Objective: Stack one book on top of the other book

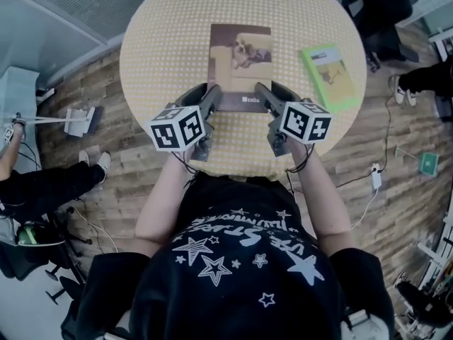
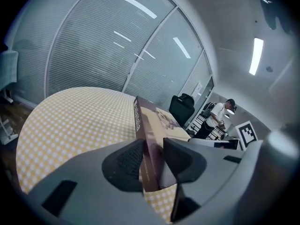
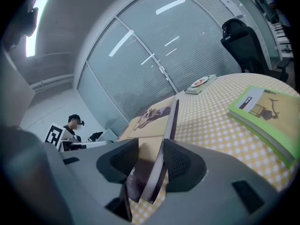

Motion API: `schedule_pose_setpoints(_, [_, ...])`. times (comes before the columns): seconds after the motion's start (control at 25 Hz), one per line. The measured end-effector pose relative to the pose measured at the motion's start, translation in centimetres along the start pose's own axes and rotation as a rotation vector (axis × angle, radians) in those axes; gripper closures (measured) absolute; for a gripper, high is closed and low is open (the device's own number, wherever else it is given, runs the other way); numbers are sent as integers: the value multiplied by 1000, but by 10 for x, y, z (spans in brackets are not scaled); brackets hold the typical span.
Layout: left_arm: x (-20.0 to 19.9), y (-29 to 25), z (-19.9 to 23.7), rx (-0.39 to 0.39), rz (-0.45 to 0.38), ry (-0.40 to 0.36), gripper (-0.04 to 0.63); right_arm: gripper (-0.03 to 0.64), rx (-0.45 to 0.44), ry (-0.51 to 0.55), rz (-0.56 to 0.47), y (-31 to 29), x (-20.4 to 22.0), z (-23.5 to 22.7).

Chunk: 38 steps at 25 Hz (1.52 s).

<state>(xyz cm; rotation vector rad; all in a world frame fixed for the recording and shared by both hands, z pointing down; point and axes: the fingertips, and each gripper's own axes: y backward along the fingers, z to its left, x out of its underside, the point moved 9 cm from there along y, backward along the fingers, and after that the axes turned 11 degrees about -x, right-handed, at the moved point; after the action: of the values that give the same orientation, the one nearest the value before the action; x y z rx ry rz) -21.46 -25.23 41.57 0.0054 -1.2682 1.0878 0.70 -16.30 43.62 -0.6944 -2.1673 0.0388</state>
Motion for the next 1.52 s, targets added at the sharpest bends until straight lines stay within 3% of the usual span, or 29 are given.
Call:
schedule_pose_setpoints(0.4, [28,-1,-76,-112,-61,74,457,443,-130,43,94,54,-24,-43])
schedule_pose_setpoints(0.56, [36,-1,-90,-135,-67,84,457,443,-135,42,119,63,-25,-50])
schedule_pose_setpoints(1.12, [28,-17,-99,-45,-46,108,459,444,-70,72,64,76,-40,-55])
schedule_pose_setpoints(1.52, [31,-34,-131,-126,-91,129,460,445,-148,101,109,81,-62,-90])
